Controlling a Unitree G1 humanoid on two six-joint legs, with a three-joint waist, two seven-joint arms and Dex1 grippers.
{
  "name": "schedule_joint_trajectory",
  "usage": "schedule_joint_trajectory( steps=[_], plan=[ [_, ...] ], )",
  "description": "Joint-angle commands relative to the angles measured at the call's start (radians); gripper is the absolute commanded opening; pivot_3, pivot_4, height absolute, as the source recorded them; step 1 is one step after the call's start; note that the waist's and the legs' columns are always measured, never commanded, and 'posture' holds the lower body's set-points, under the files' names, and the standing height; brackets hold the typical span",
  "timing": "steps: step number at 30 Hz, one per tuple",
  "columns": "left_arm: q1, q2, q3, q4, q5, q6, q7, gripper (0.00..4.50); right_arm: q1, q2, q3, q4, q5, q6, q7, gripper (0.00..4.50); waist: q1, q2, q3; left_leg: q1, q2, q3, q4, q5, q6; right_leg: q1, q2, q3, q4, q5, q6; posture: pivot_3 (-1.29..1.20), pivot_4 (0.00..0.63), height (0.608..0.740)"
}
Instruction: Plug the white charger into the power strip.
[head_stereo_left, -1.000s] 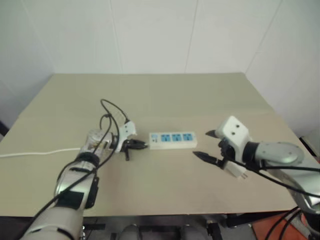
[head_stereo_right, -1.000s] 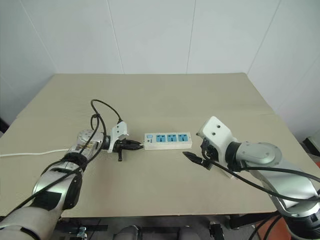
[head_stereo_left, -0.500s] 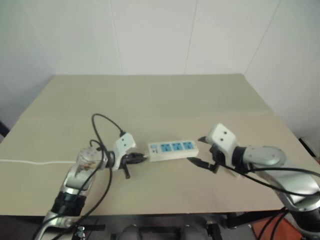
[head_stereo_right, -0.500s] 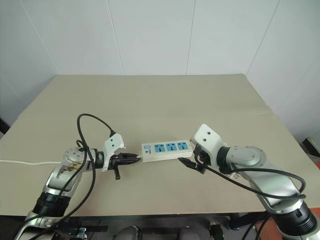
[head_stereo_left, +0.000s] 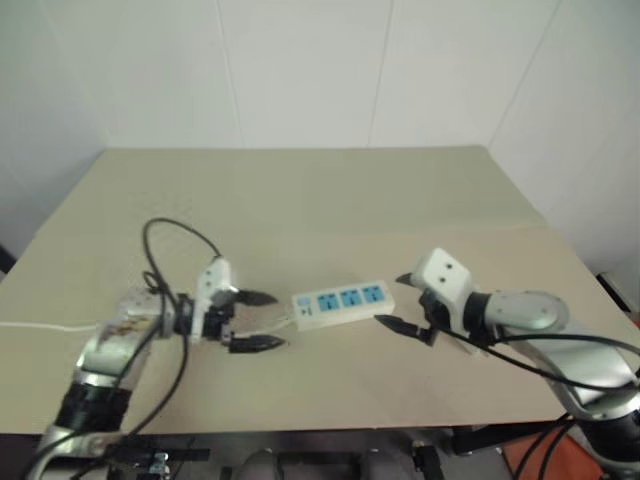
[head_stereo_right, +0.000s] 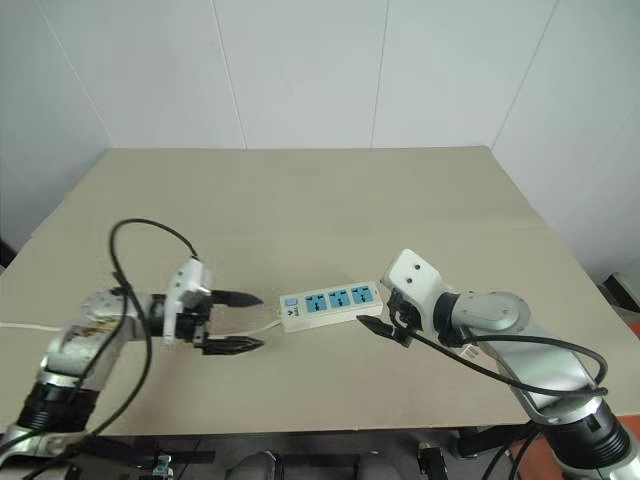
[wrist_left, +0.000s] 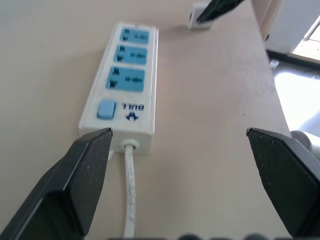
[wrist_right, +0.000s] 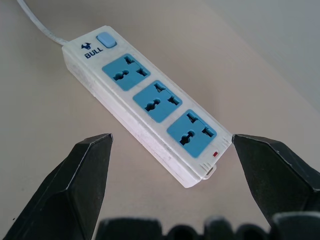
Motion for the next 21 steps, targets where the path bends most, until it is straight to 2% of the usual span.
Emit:
schedule_joint_trajectory(
  steps=[1,5,10,12,16,21],
  plan=[
    [-0.065,-0.055,0.065,0.15,0.002,-0.238,0.038,4.47,-0.009,-0.003,-0.05,-0.037,-0.006,-0.011,-0.006,4.5,0.006,0.0,0.0,0.0,0.0,0.0,0.0,0.0,0.0,0.0,0.0,0.0,0.0,0.0,0.0,0.0,0.15,0.74],
    [-0.136,-0.14,0.09,0.357,-0.037,-0.417,-0.023,4.47,-0.012,-0.003,-0.057,-0.032,-0.013,-0.018,-0.008,4.5,0.004,0.0,0.0,-0.001,-0.001,0.0,0.002,0.0,0.0,0.002,-0.001,0.0,-0.001,0.001,0.0,0.0,0.15,0.74],
    [-0.269,-0.251,0.06,0.692,0.015,-0.664,-0.095,4.47,-0.018,0.002,-0.054,-0.036,-0.026,-0.017,-0.014,4.5,0.009,-0.001,0.0,-0.002,-0.001,0.0,0.002,0.0,0.0,0.001,-0.001,-0.001,-0.002,0.001,0.0,0.0,0.15,0.74],
    [-0.298,-0.278,0.061,0.789,0.015,-0.708,-0.126,4.47,-0.014,0.003,-0.058,-0.046,-0.029,-0.011,-0.019,4.5,0.005,-0.001,0.0,-0.003,-0.001,0.0,0.001,0.0,0.0,0.001,-0.001,-0.001,-0.002,0.001,0.0,0.0,0.15,0.74],
    [-0.331,-0.305,0.044,0.91,0.039,-0.779,-0.19,4.47,0.012,-0.006,-0.075,-0.063,-0.035,0.002,-0.028,4.5,-0.001,-0.001,0.0,-0.002,-0.001,0.0,0.001,0.0,0.0,0.0,0.0,0.0,-0.001,0.001,0.0,0.0,0.15,0.74],
    [-0.347,-0.354,0.044,1.017,0.071,-0.901,-0.171,4.47,0.035,-0.009,-0.098,-0.089,-0.032,0.017,-0.04,4.5,0.002,-0.001,0.0,-0.003,-0.001,0.0,0.001,0.0,0.0,0.001,-0.001,-0.001,-0.001,0.001,0.0,0.0,0.15,0.74]
  ],
)
